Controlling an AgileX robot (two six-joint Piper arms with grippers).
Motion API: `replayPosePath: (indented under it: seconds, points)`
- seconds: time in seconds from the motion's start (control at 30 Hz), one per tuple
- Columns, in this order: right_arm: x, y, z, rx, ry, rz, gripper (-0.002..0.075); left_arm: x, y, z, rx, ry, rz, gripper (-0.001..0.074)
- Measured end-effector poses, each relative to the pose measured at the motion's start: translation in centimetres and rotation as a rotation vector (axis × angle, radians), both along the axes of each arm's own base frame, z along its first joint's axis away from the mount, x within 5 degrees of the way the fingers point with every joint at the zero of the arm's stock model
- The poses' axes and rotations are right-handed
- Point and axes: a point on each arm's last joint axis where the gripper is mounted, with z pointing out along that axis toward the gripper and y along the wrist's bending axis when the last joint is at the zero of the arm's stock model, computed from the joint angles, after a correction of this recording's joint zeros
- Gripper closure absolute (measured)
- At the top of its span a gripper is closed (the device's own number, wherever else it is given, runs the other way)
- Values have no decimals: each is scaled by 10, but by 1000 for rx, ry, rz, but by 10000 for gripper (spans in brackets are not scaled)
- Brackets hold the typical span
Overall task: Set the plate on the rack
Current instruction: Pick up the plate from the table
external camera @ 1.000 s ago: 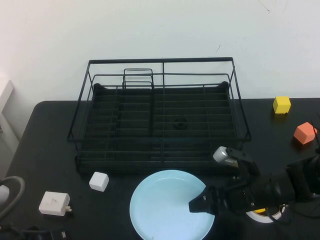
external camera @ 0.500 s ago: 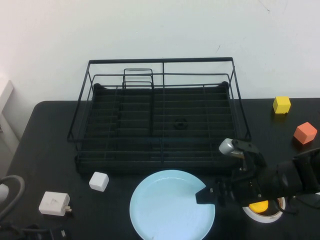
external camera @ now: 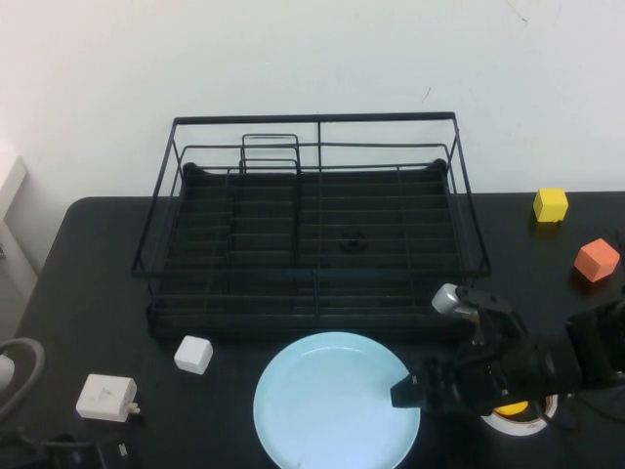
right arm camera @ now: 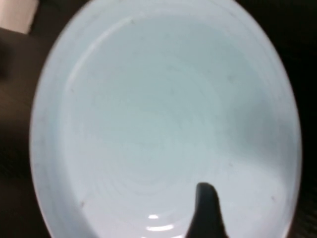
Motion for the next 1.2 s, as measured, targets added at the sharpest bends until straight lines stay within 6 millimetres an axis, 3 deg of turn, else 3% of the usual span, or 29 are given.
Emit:
replayPosePath:
  seconds: [0.23, 0.57, 0.87, 1.1, 1.2]
  points:
    - [-2, 9, -7, 56, 40, -3, 318, 0, 0, 0, -8, 0, 3, 737]
    - [-8, 16, -13, 78, 65, 27, 669, 0, -1, 1, 2, -14, -16, 736]
    - [-19, 25, -6, 171, 83, 163, 712, -8, -9, 0, -73, 74, -85, 736]
    - [-41, 25, 56, 172, -63, 281, 712, -16, -22, 8, -228, 95, -200, 735]
    - [-47, 19, 87, 155, -161, 288, 712, -17, -27, 16, -283, 58, -246, 678]
